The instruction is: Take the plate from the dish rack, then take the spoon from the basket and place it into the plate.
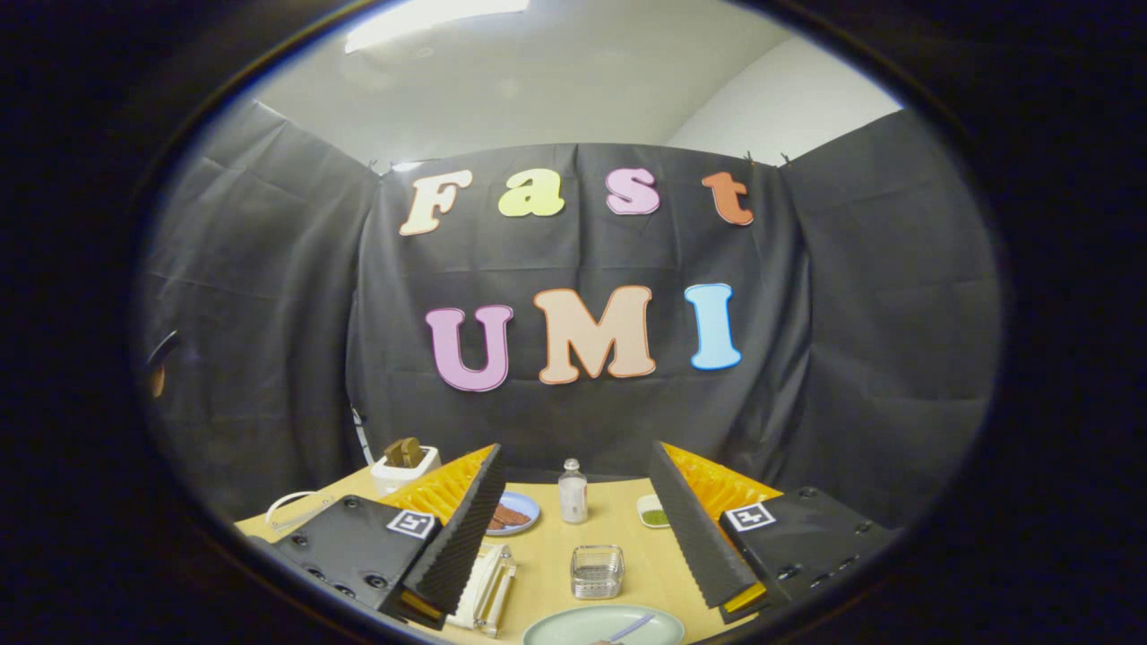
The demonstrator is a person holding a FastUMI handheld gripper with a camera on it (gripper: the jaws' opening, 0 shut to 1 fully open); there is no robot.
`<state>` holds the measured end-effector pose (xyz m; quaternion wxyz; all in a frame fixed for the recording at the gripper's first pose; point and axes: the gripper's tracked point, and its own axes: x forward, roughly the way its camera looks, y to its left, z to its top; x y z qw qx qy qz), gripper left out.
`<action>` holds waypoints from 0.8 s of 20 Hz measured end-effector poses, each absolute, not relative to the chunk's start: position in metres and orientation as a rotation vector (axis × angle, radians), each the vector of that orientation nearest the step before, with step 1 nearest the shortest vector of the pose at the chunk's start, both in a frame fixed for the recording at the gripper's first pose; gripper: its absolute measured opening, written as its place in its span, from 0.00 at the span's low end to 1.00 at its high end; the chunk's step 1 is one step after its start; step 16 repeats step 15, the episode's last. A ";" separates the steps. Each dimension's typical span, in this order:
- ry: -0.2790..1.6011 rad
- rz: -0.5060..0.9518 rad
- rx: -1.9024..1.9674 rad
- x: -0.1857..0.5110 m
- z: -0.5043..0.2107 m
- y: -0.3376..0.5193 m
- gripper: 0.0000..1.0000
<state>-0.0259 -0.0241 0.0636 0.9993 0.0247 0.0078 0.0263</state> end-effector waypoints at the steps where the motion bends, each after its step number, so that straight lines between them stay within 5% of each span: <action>1: 0.014 0.052 0.051 -0.026 0.064 -0.023 1.00; 16: -0.004 0.042 0.050 -0.026 0.068 -0.015 1.00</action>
